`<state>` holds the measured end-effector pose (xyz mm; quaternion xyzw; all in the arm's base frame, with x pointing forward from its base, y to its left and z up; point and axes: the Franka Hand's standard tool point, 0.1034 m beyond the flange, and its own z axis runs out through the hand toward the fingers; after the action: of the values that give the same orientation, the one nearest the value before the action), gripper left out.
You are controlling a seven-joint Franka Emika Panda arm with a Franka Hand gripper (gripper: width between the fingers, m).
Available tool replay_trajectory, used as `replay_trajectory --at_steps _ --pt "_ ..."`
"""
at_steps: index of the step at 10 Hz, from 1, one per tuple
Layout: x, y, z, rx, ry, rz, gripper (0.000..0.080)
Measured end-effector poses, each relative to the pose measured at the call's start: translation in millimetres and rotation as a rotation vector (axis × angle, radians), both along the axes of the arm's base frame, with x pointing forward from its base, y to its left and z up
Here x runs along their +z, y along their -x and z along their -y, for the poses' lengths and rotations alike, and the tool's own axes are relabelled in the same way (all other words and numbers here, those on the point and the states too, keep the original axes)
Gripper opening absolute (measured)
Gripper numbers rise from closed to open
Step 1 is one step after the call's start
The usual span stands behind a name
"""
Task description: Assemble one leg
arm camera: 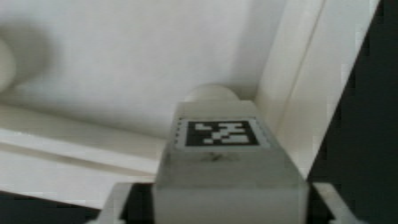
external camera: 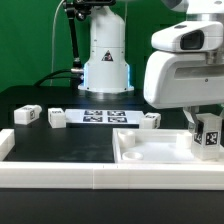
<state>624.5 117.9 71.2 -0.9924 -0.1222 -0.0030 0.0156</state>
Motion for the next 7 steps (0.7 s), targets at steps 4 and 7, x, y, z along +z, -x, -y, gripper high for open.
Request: replay_trajectory --at_steps 4,7 --pt "-1.2 -0.7 -0.4 -0.416 -0.023 -0.016 0.0290" --pt "-1.4 -0.3 -0.2 -0.737 -0.022 -0.030 0.0290"
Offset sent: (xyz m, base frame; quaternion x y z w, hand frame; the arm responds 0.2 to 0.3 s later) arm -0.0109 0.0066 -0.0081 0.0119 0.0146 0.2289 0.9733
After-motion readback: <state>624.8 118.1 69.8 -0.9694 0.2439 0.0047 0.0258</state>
